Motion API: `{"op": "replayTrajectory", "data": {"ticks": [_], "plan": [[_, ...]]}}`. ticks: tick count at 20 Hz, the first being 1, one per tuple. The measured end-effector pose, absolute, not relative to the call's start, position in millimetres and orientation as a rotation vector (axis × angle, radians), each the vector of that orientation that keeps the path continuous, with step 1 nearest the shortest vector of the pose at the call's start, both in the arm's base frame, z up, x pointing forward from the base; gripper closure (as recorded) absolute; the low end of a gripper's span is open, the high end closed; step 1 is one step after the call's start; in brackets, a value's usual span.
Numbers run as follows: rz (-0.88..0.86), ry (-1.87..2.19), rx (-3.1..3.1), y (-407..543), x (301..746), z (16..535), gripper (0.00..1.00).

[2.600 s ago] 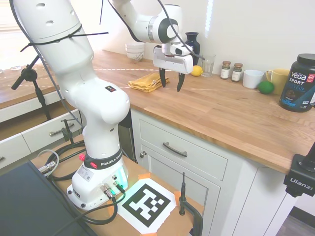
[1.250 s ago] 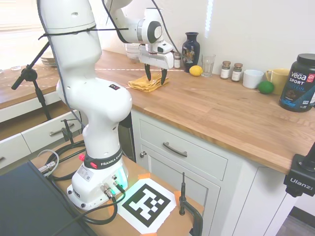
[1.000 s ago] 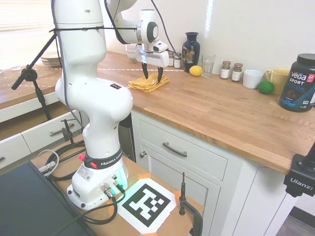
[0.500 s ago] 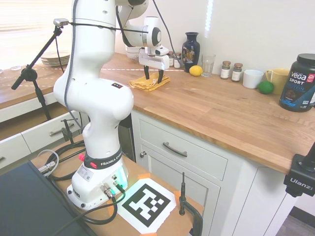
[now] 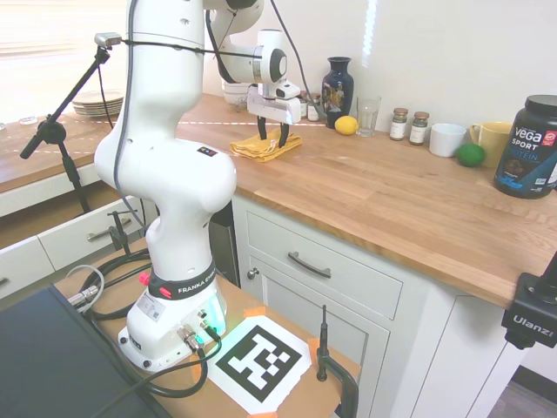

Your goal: Wipe the counter

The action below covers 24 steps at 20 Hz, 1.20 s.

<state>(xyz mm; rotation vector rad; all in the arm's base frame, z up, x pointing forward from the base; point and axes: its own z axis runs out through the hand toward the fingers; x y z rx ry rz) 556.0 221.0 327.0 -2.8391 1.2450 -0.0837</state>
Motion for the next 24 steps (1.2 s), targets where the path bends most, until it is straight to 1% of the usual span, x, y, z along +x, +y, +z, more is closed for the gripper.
{"op": "replayTrajectory", "data": {"ticks": [24], "plan": [[-0.134,1.238,-2.819,203,549,328,1.00]]}}
